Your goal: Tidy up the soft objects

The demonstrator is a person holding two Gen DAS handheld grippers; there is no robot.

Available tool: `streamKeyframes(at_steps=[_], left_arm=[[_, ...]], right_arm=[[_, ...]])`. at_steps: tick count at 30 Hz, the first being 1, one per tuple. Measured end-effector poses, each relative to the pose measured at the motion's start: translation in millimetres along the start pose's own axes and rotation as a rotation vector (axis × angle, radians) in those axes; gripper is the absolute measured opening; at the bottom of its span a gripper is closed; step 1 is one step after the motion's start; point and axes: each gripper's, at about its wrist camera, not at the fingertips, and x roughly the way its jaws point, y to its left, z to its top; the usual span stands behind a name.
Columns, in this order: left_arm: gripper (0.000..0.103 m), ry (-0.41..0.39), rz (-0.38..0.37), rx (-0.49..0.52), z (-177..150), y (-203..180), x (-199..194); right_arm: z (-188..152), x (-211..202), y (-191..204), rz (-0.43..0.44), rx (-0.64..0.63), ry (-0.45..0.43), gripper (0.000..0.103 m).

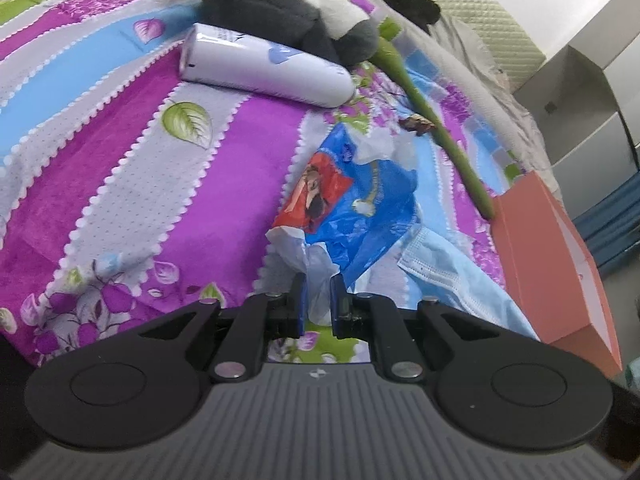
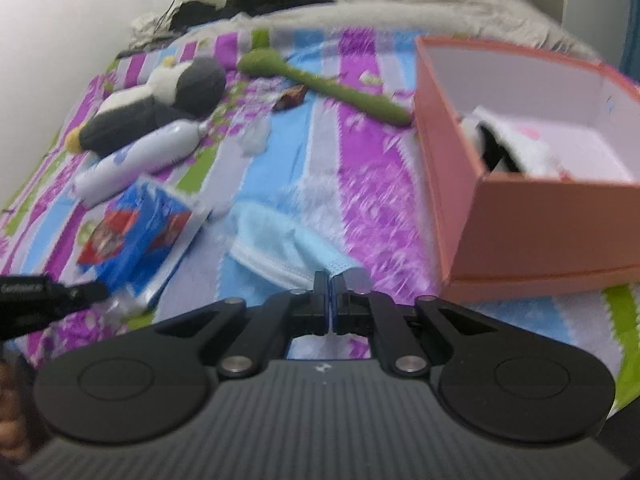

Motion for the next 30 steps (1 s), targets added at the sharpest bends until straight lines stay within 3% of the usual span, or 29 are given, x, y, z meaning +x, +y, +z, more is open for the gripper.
streamKeyframes(at_steps=[4,5,6,8,15,21,30], left_arm=[[0.041,0.017,-0.026,0.04,1.6,-4.1,0.0],[0.053,0.015,-0.024,0.061,1.4,-6.2,-1.3],[0.056,0.014,-0.017,0.077,1.2,-8.6,-2.0],[0.056,0.008,-0.01,0.098,1.1,-12.0,-3.8],[0.059,-0.028,0.0,0.184,6.0,-25.7,-10.8],[0.062,-0.053,0.031,0.268,11.6,-35.0,-13.5],[0.062,-0.044,0.091,0.278,10.5,-26.3,-25.6]], right_arm=[[-1.7,-1.5,4.4,0.051,-0.032,0.044,0.012],[-1.9,-2.6,5.6,0.048,-0.054,0.05,0.022],[-2.0,-4.3,5.8,0.053,-0.066,0.054,0.035],[-1.6,-9.3,4.9,0.068,-0.077,0.053,0.044],[6.5,-23.7,12.3,0.07,-0.18,0.036,0.052],[15.4,-19.8,17.6,0.058,-0.245,0.005,0.053],[29.2,21.7,29.7,0.087,-0.297,0.004,0.053]])
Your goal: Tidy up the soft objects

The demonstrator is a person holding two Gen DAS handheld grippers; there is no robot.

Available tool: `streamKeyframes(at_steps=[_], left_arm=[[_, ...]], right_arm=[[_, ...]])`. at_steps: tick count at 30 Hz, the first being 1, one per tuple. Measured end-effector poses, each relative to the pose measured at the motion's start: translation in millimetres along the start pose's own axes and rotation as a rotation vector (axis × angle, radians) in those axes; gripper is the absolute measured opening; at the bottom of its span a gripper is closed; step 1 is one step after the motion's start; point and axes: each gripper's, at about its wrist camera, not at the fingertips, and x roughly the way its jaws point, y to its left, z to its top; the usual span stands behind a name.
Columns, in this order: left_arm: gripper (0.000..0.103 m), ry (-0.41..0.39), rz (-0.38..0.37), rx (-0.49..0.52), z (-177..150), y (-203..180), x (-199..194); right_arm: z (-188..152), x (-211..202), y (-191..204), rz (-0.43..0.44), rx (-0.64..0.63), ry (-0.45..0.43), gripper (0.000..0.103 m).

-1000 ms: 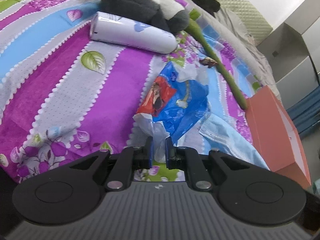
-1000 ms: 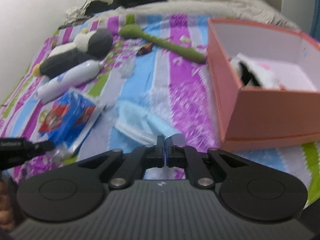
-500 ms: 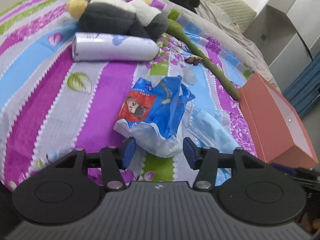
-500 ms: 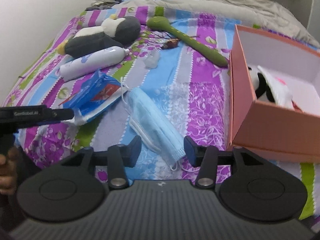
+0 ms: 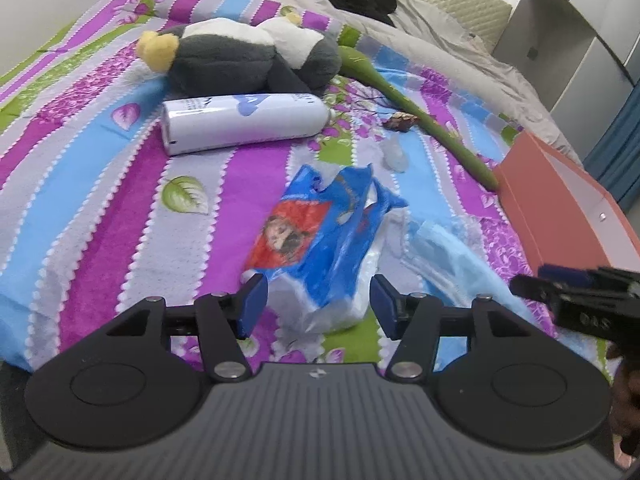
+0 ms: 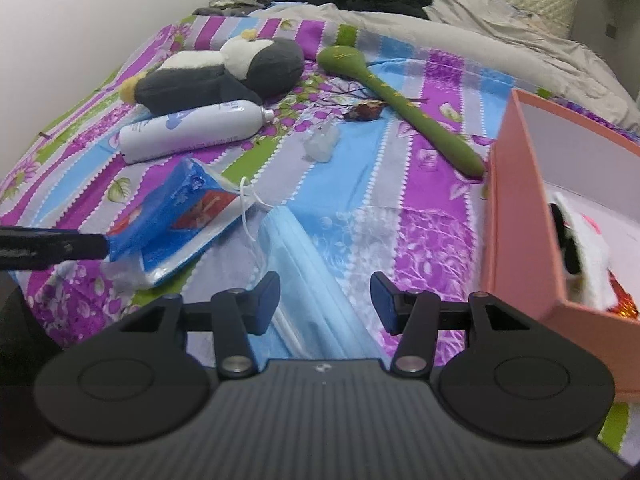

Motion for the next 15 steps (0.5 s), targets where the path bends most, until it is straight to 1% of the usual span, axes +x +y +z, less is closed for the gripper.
streamKeyframes(at_steps=[3,6,8,13,14,15], left_arm=[[0.062,-0.003,-0.002,0.001,-0.7,0.7,-3.1],[0.062,-0.008,-0.009,0.026,1.7,-4.3,0.7],[0.062,-0.016,-0.017,0.047,4.4,-9.2,4.3],[0.062,-0.025,-0.037,0.104,11.7,-22.9,16.1],[0.062,-0.025,-0.043,0.114,13.0,-25.1,18.5],[0.062,-0.025,-0.045,0.122,13.9,-26.6,21.0]], right_arm=[[0.2,14.9,1.7,0.008,-0.008,0.018,0.052],[-1.3,28.7,0.9,0.008,-0.007,0.044,0.051],[-1.8,33.3,0.1,0.001,0.002,0.052,0.048],[-1.5,39.2,-4.4,-0.008,0.016,0.06,0.048],[-1.7,40.1,-5.4,0.0,0.022,0.064,0.045],[-1.9,41.4,-6.5,0.008,0.026,0.071,0.04]])
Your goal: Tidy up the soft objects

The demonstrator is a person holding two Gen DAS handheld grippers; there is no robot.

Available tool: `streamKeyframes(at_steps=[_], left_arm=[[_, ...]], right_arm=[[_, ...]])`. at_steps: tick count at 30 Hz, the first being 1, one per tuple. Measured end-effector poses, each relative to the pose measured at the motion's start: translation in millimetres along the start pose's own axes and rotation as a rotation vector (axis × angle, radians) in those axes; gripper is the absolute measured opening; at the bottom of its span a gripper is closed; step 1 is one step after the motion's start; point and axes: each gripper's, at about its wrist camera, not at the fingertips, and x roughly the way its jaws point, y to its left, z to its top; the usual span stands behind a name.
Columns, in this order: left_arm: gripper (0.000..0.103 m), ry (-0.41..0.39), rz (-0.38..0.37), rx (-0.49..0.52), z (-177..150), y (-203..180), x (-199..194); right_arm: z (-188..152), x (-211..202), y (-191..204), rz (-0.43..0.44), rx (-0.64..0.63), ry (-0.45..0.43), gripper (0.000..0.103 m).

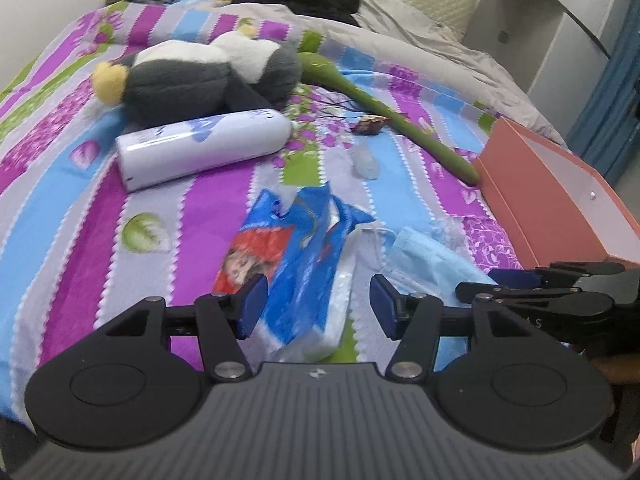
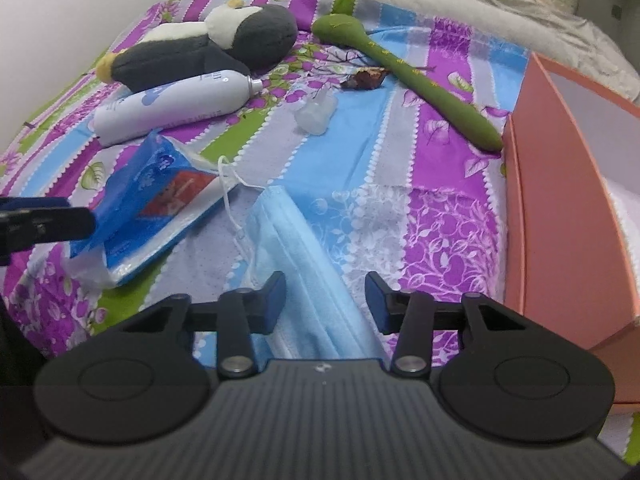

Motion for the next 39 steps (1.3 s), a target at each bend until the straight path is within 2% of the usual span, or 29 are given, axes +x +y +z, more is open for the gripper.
streamKeyframes(at_steps=[1,3,8,16,19,21,25,28,32,39], left_arm=[[0.062,0.001,0.001,0.009,1.3,-1.5,3.1],[0.062,0.008,0.004,0.023,3.0,-3.4,10.6],[0.062,0.015,0.021,0.057,4.1,-5.0,25.7],[0.06,0.042,0.052,0.078,0.6,-1.2,52.5],[0.042,0.051,0.072,0.081,-2.2,0.6,62.3],[0.026,0.048,0.096,0.085,-3.3,2.3,65.6],[0.018,0.038,0.113,0.064,-1.3,5.4,62.4],[0.014,0.026,0.133,0.055,0.4,0.1,54.5],[0.008,0.013,0.111,0.026,3.0,-7.9,42.3],[0.007,-0.016,0.08,-0.014,8.6,-24.6,18.1]], right_arm=[[-0.5,1.3,-0.4,0.007,0.0,0.01,0.037],[-1.4,2.7,-0.7,0.014,-0.003,0.023,0.02],[-2.4,-7.7,-6.6,-0.039,0.035,-0.007,0.01],[-6.6,-25.5,-20.7,-0.101,0.091,-0.037,0.008],[-10.0,-26.7,-21.2,-0.109,0.098,-0.034,0.008],[-12.0,-27.8,-20.3,-0.112,0.104,-0.033,0.008],[-14.9,-32.3,-17.1,-0.109,0.114,-0.04,0.008],[-16.1,-38.6,-15.3,-0.113,0.124,-0.052,0.008],[-14.7,-48.2,-14.6,-0.111,0.134,-0.068,0.008],[-7.3,-69.5,-18.6,-0.112,0.154,-0.109,0.008]])
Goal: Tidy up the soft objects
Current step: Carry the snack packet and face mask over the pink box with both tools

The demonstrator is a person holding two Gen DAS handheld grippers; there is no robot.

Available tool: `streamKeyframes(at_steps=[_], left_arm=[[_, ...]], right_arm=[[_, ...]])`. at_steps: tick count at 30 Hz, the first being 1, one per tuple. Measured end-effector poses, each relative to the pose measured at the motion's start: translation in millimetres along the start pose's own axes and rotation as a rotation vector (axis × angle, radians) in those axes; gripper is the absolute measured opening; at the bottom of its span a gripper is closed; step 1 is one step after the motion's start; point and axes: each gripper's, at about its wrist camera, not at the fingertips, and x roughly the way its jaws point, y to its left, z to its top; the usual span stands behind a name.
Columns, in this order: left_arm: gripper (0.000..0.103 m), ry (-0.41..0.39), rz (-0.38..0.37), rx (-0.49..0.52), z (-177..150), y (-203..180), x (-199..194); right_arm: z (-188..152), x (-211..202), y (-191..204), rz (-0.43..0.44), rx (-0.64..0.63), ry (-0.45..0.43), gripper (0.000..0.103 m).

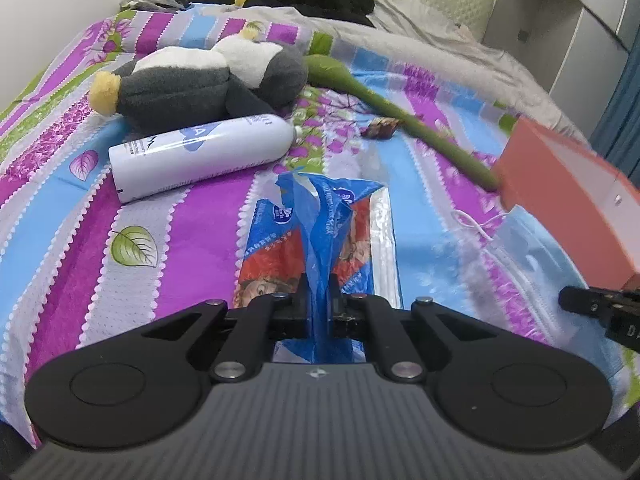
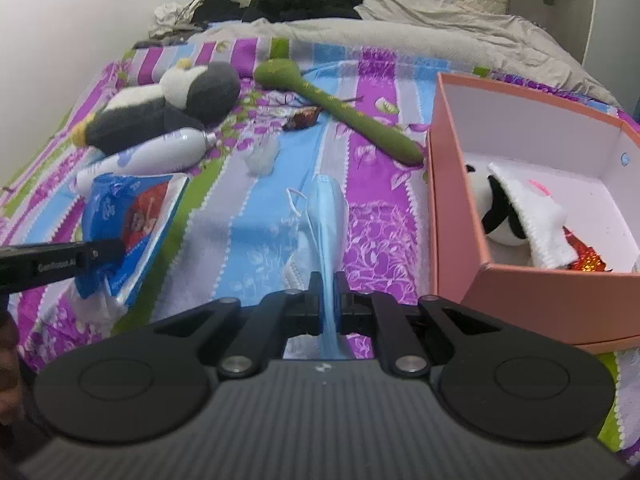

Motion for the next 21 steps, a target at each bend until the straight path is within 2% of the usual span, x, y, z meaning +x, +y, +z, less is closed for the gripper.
streamKeyframes(at_steps=[8,21], left_arm=[[0.007,-0.027,-0.042,-0.044,11.0,-11.7,-35.7],[0.007,-0.033,-0.118,-0.036,19.3,-41.2,-82.8]], right_arm=[[6.9,-26.9,-2.8,0.011,0.026,-0.045,0.008],[12.9,-73.9,-7.9,0.01,0.062,-0.122,0.008]])
